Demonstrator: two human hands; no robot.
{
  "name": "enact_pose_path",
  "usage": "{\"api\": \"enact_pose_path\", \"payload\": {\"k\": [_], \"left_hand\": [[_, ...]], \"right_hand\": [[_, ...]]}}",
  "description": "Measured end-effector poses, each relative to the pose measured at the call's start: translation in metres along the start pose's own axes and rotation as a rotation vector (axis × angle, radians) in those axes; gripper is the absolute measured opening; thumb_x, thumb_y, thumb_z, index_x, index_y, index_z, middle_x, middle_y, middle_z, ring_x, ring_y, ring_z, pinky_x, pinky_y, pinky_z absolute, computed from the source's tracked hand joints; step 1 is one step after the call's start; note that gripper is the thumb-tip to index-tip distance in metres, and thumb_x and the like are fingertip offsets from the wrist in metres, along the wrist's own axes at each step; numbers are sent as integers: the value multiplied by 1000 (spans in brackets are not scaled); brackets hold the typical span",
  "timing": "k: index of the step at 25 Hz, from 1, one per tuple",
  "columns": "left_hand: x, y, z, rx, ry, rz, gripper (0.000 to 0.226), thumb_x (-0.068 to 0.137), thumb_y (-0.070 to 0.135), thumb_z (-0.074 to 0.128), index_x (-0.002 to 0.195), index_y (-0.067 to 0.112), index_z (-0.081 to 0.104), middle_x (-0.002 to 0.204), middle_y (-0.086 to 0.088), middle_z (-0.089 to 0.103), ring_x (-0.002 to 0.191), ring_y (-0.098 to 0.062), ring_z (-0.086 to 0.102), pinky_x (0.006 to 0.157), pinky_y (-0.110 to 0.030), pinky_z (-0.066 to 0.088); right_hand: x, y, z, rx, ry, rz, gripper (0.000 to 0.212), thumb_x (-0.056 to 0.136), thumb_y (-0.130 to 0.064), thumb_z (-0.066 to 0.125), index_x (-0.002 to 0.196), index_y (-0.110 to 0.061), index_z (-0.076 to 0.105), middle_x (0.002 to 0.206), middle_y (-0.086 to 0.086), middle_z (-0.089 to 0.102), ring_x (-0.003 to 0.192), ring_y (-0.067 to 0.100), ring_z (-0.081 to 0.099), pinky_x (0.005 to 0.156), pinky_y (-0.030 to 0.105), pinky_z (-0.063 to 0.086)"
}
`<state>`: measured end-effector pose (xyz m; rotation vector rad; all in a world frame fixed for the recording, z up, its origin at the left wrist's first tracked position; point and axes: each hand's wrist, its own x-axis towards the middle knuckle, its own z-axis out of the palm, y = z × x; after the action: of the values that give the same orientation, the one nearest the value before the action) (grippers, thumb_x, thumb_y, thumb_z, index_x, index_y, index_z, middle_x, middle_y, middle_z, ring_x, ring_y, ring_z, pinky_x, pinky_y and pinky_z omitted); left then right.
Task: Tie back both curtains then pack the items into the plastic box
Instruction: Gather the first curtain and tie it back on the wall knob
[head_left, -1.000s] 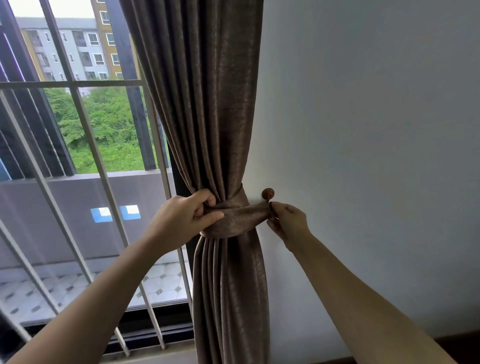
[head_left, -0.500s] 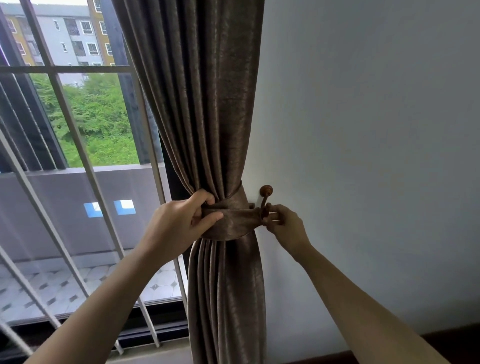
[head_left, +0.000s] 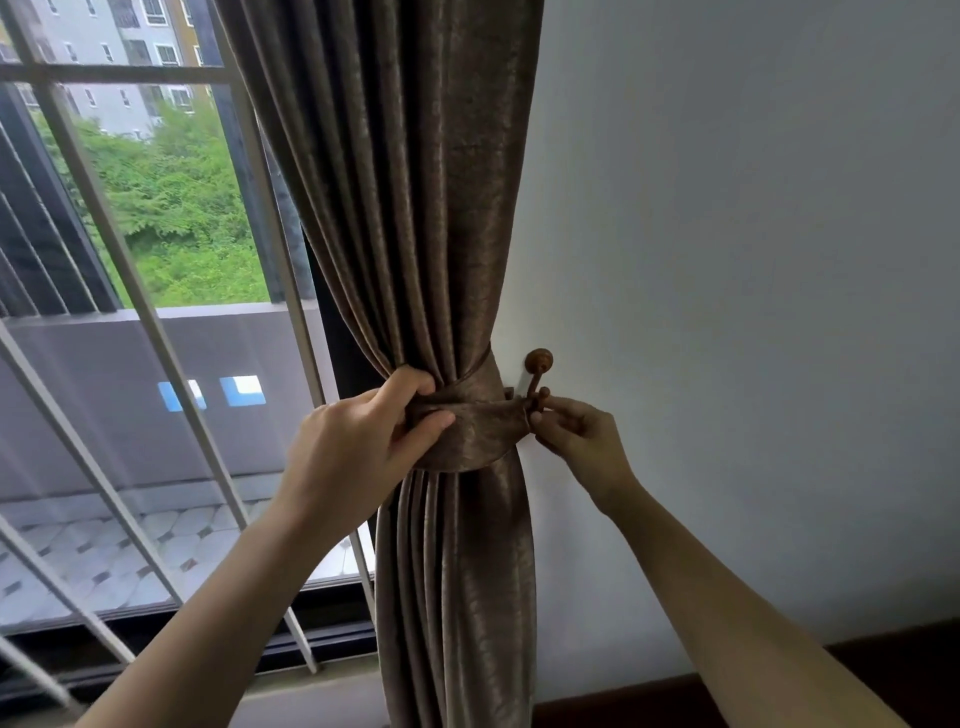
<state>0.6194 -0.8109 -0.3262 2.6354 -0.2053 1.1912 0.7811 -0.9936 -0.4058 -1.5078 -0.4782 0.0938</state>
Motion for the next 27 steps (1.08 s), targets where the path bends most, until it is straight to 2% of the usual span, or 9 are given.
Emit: {"api": "enact_pose_path", "payload": {"k": [5, 9, 12, 15, 19, 21, 23, 25, 27], "left_hand": [[2, 7, 1, 12, -4, -11, 30, 85, 43, 52, 96, 16, 58, 61, 20, 34, 47, -1, 37, 51, -5, 26], [4, 10, 4, 19, -17, 6, 27, 85, 42, 56, 97, 18, 57, 64, 21, 41, 48, -1, 43, 46, -17, 38], [5, 11, 5, 18, -5, 8, 24, 83, 34, 67, 96, 16, 58, 65, 21, 41, 48, -1, 44, 47, -17, 39], [5, 12, 6, 13, -15, 6, 23, 83, 31, 68, 95, 13, 62, 65, 20, 42, 48, 1, 43, 50, -5, 31], [3, 9, 6, -1, -4, 32, 25, 82, 30, 67, 98, 11, 62, 67, 20, 41, 51, 3, 42, 55, 1, 27], [0, 6, 5, -37, -17, 63, 29, 85, 31, 65, 106, 13, 57, 69, 20, 41, 49, 6, 39, 54, 3, 26], [-7, 1, 3, -104, 6, 53, 33, 86, 26, 64, 111, 14, 46, 68, 17, 46, 48, 11, 41, 48, 1, 32], [-20, -6, 8, -248, 106, -100, 30, 85, 17, 65, 103, 12, 42, 65, 6, 55, 47, 4, 50, 48, -5, 41], [-30, -5, 10, -592, 180, -564, 11, 90, 14, 59, 94, 10, 49, 67, -5, 61, 54, -11, 59, 53, -18, 50]], "right_hand": [[11, -1, 8, -278, 135, -81, 22, 79, -9, 73, 94, -16, 59, 81, -7, 68, 75, 6, 67, 71, 15, 53], [22, -1, 9, -493, 278, -194, 12, 81, -7, 70, 82, -15, 60, 77, -6, 64, 74, 12, 62, 72, 25, 52], [26, -5, 6, -639, 299, -236, 6, 83, -9, 67, 86, -14, 65, 83, 0, 67, 77, 16, 63, 77, 29, 52], [25, -6, 6, -596, 287, -166, 9, 85, -10, 64, 92, -13, 69, 89, 3, 70, 75, 12, 61, 78, 27, 51], [20, -14, 0, -509, 184, -37, 19, 92, -25, 57, 91, -13, 72, 85, 3, 71, 79, 19, 66, 80, 38, 56], [12, -30, -5, -480, 217, -54, 28, 93, -36, 53, 84, -16, 70, 78, -1, 69, 76, 18, 66, 75, 33, 55], [-1, -51, -4, -454, 249, -155, 27, 93, -35, 52, 79, -18, 67, 74, -1, 67, 73, 18, 64, 69, 28, 50], [-18, -68, 3, -469, 201, -247, 30, 94, -30, 52, 72, -14, 67, 69, 5, 67, 66, 20, 62, 62, 26, 47], [-36, -76, 14, -486, 62, -138, 33, 95, -29, 50, 72, -14, 68, 68, 4, 68, 64, 17, 63, 64, 24, 48]]}}
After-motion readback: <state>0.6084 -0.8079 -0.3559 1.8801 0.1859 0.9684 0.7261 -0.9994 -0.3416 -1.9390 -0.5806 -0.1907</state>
